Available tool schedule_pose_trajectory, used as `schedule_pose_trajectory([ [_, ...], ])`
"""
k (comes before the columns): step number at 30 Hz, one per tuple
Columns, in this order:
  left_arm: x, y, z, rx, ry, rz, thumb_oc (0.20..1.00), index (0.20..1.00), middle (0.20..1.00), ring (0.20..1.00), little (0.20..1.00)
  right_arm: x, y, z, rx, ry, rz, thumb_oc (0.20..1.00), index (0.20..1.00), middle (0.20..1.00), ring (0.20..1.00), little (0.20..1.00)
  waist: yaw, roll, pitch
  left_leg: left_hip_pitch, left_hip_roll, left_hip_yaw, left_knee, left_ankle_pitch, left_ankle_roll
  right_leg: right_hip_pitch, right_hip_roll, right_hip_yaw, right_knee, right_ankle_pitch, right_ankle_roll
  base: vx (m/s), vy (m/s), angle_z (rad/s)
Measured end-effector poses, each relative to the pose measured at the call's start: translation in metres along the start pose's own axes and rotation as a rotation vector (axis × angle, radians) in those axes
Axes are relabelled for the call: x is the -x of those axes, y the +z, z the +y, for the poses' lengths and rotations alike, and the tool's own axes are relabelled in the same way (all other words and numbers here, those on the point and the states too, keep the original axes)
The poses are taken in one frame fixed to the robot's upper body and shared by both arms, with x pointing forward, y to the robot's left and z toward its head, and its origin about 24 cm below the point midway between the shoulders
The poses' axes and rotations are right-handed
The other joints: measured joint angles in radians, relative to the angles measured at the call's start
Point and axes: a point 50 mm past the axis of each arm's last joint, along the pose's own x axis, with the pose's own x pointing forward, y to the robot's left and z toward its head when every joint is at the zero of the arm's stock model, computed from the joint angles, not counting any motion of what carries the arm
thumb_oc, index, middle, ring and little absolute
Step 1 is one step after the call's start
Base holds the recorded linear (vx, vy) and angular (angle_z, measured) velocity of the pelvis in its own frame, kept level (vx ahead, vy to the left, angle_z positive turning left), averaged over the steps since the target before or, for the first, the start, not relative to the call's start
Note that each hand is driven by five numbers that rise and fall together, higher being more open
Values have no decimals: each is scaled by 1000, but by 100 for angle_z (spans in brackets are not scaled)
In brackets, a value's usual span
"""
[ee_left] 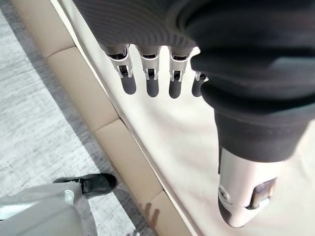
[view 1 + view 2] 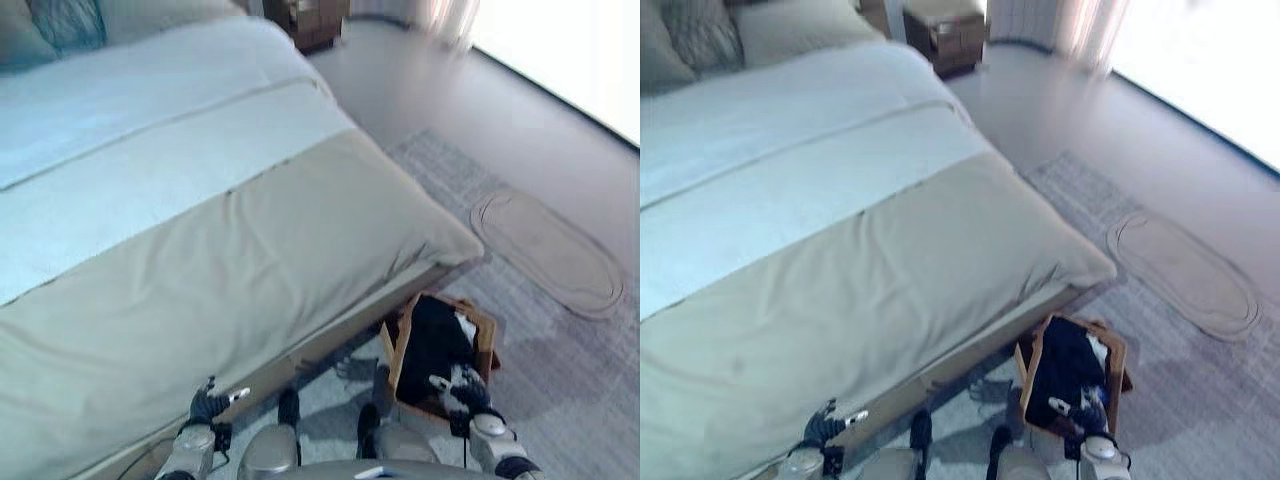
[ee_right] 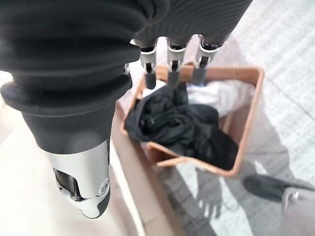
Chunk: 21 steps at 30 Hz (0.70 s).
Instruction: Pick up clothes into the bucket
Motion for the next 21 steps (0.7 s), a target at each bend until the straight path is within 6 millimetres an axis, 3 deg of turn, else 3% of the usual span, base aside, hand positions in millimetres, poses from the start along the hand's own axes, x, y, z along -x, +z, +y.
schedule_pose_trajectory([
  [3, 4, -17, 0, 11, -37, 62, 1000, 1000, 1000, 1000, 1000, 5, -21, -3, 15, 22, 79, 1000, 1000, 1000, 1000, 1000, 1, -1, -53, 36, 3, 6, -20, -3, -1, 43, 8, 2, -39, 7, 1, 68, 14, -6],
  [11, 20, -60, -12, 56, -135, 232, 1000, 1000, 1000, 1000, 1000, 17, -55, 2, 58, 98, 206, 1000, 1000, 1000, 1000, 1000, 0, 7, -110, 110, 19, 14, -36, -15, -8, 127, 26, 7, -86, 12, -5, 58, 1, -3],
  [21, 23, -65, -16, 56, -150, 252, 1000, 1000, 1000, 1000, 1000, 20, -59, 13, 193, 178, 205, 1000, 1000, 1000, 1000, 1000, 13, 13, -115, 131, 31, 14, -33, -24, -11, 153, 42, 7, -98, 13, -10, 0, 0, 0],
])
